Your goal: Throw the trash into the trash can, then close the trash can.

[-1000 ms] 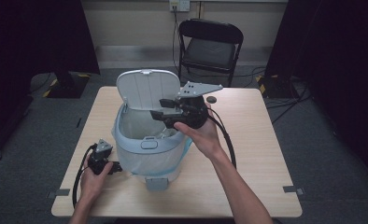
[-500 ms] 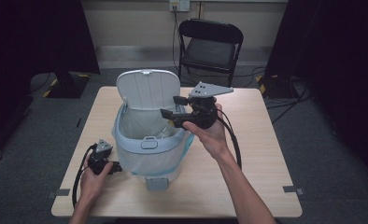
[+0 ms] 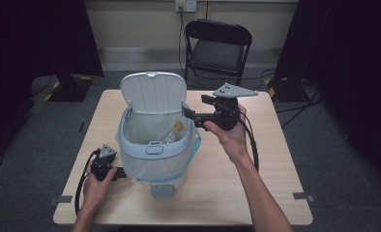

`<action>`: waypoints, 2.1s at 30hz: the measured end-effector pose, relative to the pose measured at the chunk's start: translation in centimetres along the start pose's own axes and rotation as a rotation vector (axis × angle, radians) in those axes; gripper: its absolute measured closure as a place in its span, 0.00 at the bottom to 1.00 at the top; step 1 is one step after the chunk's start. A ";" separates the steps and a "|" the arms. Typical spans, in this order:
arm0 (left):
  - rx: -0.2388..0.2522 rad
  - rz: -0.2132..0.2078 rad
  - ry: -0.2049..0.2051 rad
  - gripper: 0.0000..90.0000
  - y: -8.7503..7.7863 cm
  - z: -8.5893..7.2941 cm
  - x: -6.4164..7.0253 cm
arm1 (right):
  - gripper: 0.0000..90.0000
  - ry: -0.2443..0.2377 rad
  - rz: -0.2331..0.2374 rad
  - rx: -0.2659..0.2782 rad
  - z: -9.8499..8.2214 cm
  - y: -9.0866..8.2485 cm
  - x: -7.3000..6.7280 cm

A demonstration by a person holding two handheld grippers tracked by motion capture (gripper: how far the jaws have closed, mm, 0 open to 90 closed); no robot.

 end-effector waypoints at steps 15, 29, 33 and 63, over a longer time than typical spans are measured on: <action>0.002 0.000 -0.004 0.15 0.0 0.0 0.0 | 0.24 0.031 -0.090 -0.027 0.3 0.6 3.2; 0.002 -0.003 -0.004 0.15 0.0 0.0 0.0 | 0.24 0.061 -0.139 -0.019 0.9 2.4 4.9; 0.003 -0.003 -0.004 0.15 0.0 0.0 0.0 | 0.24 0.059 -0.137 -0.007 1.2 2.8 4.9; 0.000 0.001 0.000 0.14 0.1 0.1 -0.1 | 0.29 0.045 -0.046 0.034 3.9 2.0 4.1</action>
Point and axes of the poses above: each handheld gripper's, and its own axes: y roughly forward along the jaws, z roughly out of its top, x roughly to its right, the point moved 4 cm from there along y, roughly forward along the jaws, and after that the axes turned 1 degree about y, right-handed, at the moved point
